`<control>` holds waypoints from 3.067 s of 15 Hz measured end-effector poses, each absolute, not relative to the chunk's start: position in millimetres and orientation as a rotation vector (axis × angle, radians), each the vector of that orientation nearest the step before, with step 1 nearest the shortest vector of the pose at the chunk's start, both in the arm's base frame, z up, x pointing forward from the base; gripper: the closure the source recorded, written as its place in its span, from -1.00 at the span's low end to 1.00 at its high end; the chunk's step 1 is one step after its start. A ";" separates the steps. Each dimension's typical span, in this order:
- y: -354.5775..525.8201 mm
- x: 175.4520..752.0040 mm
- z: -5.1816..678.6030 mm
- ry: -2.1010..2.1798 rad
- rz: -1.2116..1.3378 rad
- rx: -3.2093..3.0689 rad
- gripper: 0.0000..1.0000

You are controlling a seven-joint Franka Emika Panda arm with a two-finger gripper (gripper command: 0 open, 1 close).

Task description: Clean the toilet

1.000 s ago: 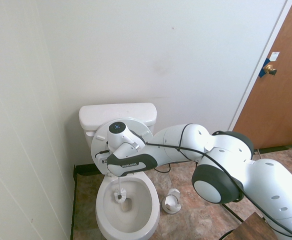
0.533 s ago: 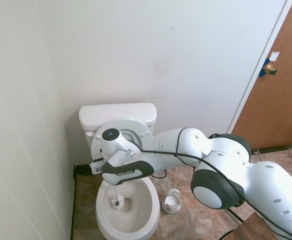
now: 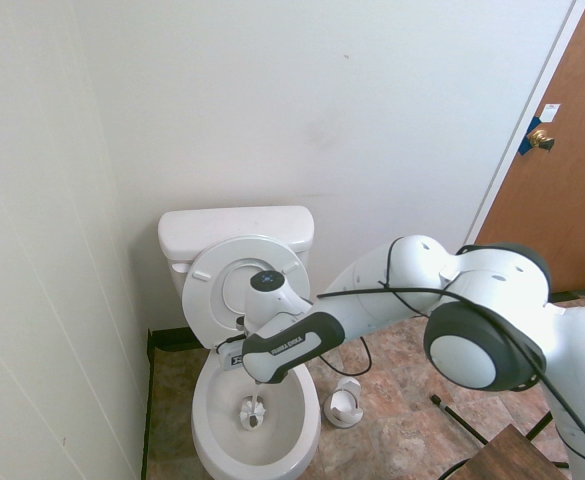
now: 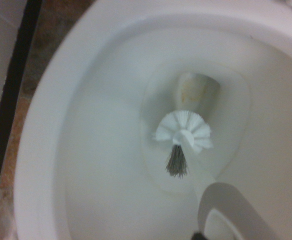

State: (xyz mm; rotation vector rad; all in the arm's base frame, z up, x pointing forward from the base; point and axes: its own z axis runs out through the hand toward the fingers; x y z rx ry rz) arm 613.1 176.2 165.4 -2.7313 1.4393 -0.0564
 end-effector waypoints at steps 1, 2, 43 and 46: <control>158.8 610.1 170.0 1.455 -0.045 -2.715 1.00; 142.5 606.9 174.8 1.468 -0.034 -2.700 1.00; -27.7 512.1 470.1 1.622 -0.326 -2.481 1.00; -90.1 464.4 455.4 1.689 -0.279 -2.459 1.00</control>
